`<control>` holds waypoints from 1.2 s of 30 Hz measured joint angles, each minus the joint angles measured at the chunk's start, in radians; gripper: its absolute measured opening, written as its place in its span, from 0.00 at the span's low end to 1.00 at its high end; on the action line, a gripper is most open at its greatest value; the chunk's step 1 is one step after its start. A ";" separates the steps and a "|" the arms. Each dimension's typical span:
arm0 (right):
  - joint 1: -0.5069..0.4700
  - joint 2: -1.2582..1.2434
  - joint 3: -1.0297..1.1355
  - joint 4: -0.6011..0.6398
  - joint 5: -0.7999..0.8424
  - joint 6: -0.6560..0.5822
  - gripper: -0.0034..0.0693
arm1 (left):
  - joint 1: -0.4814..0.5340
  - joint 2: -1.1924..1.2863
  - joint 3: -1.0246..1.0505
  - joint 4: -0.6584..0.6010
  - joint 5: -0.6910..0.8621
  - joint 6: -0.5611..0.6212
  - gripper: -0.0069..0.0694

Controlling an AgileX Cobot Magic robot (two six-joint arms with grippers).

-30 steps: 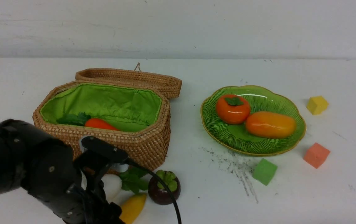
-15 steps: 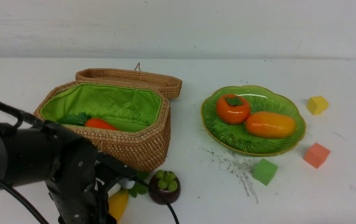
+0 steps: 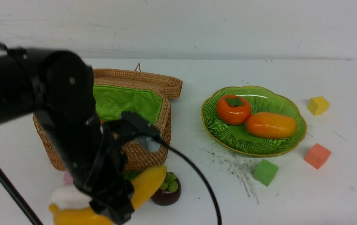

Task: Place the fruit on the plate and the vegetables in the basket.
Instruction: Use the left arm to grab a banana and put it into the right plate

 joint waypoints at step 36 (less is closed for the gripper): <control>0.000 0.000 0.000 0.000 0.000 0.000 0.24 | -0.182 0.853 -1.068 0.157 -0.306 0.555 0.49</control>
